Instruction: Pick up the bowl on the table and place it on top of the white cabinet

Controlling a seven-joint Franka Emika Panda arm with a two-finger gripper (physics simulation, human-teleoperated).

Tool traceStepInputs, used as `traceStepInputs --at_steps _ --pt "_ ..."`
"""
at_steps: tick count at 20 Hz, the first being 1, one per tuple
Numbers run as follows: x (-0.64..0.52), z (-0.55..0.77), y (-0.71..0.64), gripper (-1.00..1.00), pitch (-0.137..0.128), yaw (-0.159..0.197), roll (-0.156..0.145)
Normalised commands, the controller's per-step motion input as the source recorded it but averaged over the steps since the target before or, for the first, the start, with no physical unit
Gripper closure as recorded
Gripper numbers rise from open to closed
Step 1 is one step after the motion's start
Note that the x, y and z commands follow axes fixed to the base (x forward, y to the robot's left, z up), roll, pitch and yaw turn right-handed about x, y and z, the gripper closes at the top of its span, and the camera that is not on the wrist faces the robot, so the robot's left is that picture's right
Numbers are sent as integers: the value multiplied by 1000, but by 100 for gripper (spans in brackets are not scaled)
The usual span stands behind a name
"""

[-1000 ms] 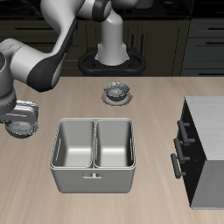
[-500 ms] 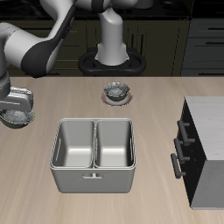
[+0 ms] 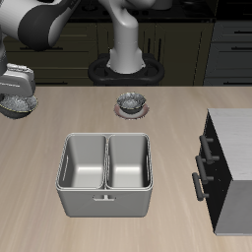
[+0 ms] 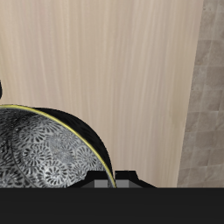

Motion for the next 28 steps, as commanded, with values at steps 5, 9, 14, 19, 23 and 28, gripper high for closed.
traceStepInputs --at_steps 5,9,14,19,23,28 --pt "-120 352 108 100 -44 13 13" --pt "-132 372 48 100 -41 -1 -10" --pt "-100 180 -22 100 -18 10 -20" --pt "-100 155 0 100 -30 -16 -43" --pt "-97 33 135 100 -6 38 -8" --pt "9 55 -11 100 -3 3 -4"
